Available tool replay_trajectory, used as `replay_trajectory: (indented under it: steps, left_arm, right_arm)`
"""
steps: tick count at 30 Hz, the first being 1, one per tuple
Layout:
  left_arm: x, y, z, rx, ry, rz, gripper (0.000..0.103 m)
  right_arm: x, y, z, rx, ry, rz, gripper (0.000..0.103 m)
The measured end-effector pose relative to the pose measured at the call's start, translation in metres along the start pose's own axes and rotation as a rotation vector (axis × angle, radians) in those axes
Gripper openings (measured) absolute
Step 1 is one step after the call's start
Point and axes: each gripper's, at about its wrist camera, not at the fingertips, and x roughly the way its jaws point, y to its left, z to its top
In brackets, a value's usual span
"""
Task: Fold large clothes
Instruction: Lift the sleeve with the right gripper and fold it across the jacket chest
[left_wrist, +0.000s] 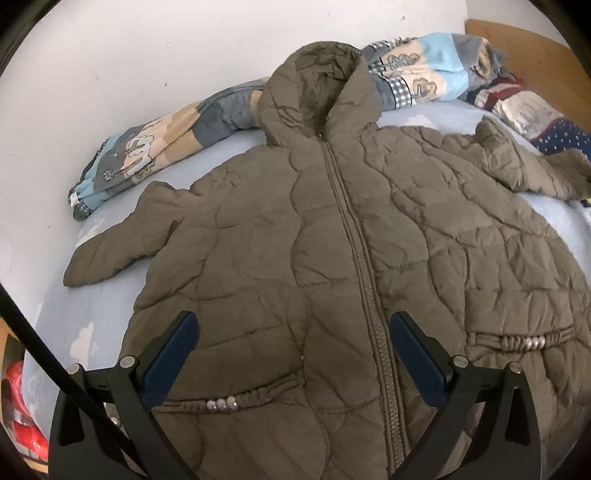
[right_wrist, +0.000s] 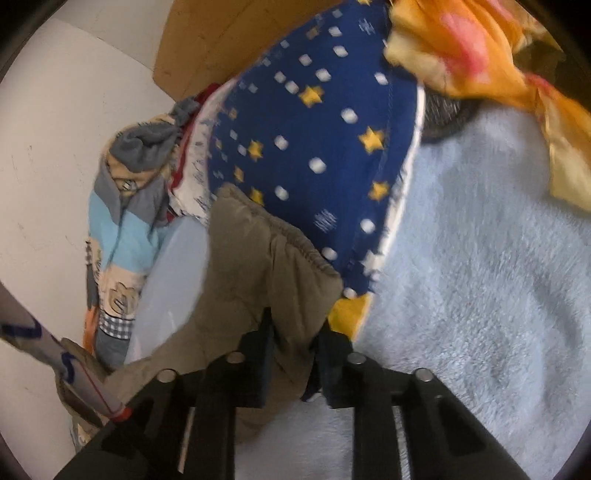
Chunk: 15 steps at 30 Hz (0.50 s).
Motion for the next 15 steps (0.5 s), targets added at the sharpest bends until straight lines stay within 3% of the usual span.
replay_trajectory:
  steps: [5, 9, 15]
  left_arm:
    - [-0.015, 0.009, 0.0, -0.011, -0.037, 0.006, 0.103]
    - [-0.029, 0.02, 0.0, -0.03, -0.066, 0.012, 0.103]
    - [-0.045, 0.036, 0.0, -0.056, -0.096, 0.016, 0.103]
  right_arm:
    - [-0.042, 0.064, 0.002, -0.141, -0.1, 0.001, 0.017]
    - [-0.087, 0.12, -0.005, -0.209, -0.155, 0.118, 0.016]
    - [-0.14, 0.199, -0.031, -0.281, -0.163, 0.298, 0.016]
